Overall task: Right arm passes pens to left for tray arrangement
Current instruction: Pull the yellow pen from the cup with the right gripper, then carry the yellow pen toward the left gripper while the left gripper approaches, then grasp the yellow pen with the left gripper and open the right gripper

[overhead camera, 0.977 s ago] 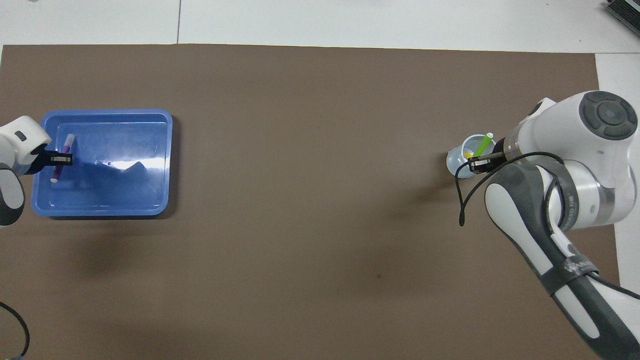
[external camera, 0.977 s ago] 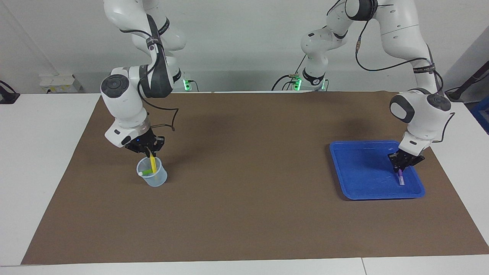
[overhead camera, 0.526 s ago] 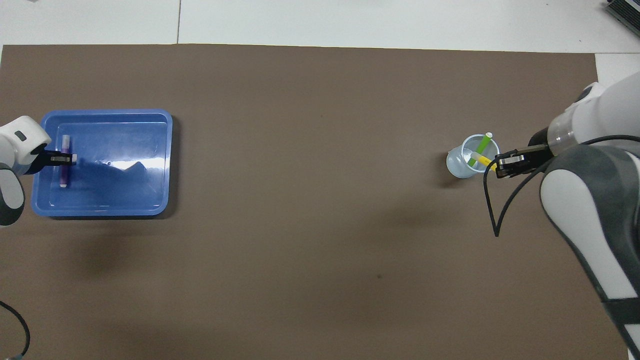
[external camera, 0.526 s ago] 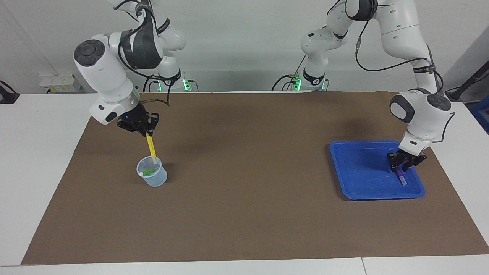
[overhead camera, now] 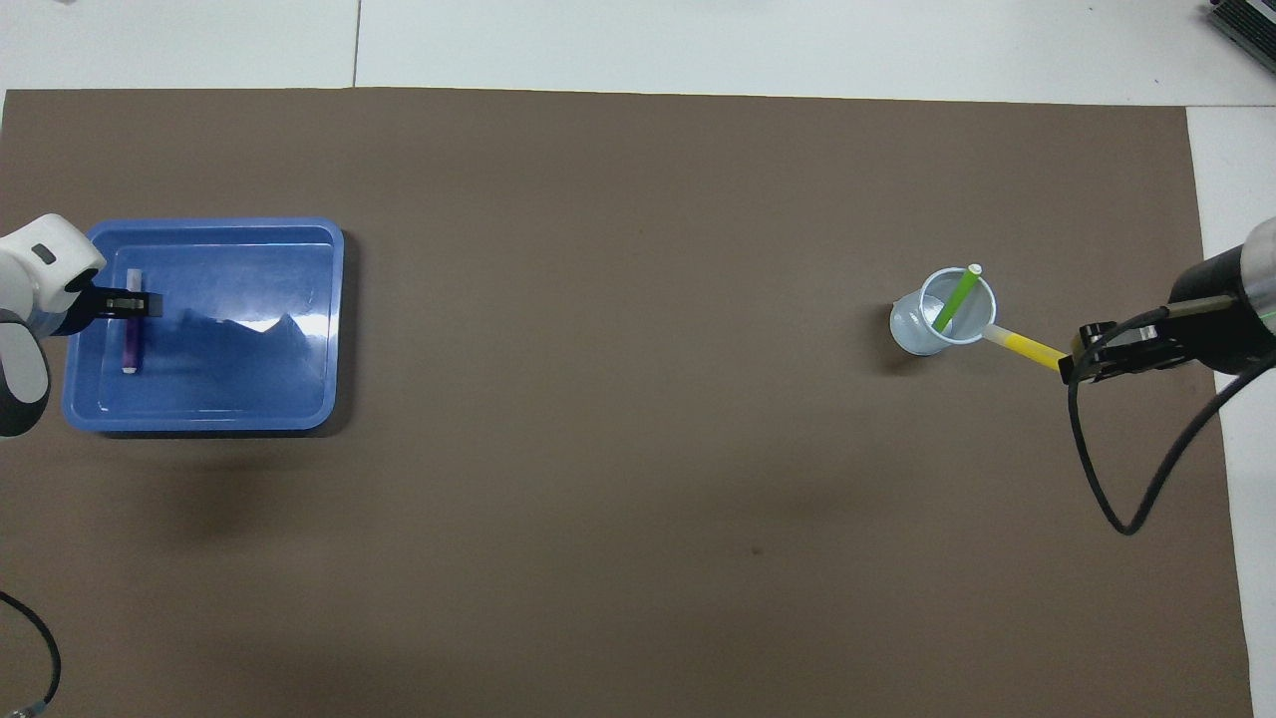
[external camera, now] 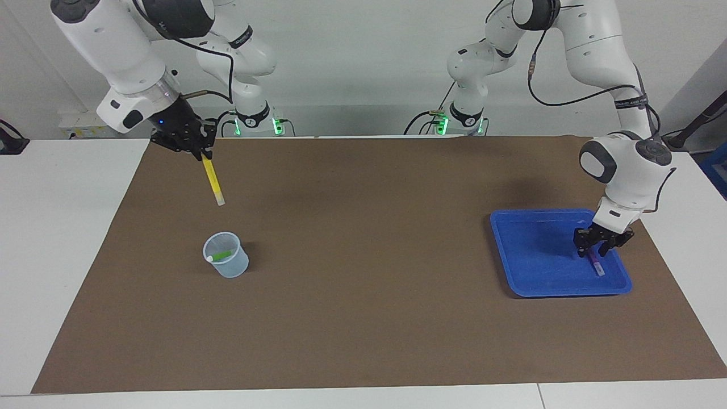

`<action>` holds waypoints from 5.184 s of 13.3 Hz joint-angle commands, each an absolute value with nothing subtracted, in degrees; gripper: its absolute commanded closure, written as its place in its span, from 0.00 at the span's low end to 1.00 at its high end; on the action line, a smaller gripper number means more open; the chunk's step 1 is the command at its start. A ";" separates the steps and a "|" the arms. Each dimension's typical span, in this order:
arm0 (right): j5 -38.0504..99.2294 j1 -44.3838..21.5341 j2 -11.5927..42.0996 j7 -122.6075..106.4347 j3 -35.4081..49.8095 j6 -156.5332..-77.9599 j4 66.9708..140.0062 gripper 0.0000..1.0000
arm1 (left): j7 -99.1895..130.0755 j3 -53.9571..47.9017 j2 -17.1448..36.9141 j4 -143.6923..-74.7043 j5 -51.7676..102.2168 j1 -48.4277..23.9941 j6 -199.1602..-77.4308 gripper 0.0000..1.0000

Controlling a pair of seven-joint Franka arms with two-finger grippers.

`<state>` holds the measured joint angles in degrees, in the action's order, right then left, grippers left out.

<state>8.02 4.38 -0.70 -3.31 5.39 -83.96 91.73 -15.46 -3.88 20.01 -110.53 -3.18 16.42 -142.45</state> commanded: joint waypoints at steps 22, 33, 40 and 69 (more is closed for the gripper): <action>42.01 -5.96 -1.50 32.85 6.68 -112.48 107.31 1.00 | 59.01 -4.39 7.73 -104.24 17.56 -12.39 -113.20 0.00; 46.41 -12.57 0.88 44.47 6.59 -123.13 107.67 1.00 | 90.52 -13.62 8.17 -102.66 23.90 -18.79 -129.45 0.00; 46.32 -12.57 0.35 43.59 6.59 -123.22 108.98 1.00 | 97.82 -13.54 8.44 -105.11 25.22 -26.09 -142.80 0.00; 41.06 -9.07 0.35 39.48 6.15 -117.19 106.44 0.00 | 103.72 -13.36 8.35 -106.96 24.08 -27.60 -145.56 1.00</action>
<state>43.31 -11.58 1.11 42.30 6.04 -121.37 107.50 104.50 -14.06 8.83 -107.20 24.11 -27.57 -147.81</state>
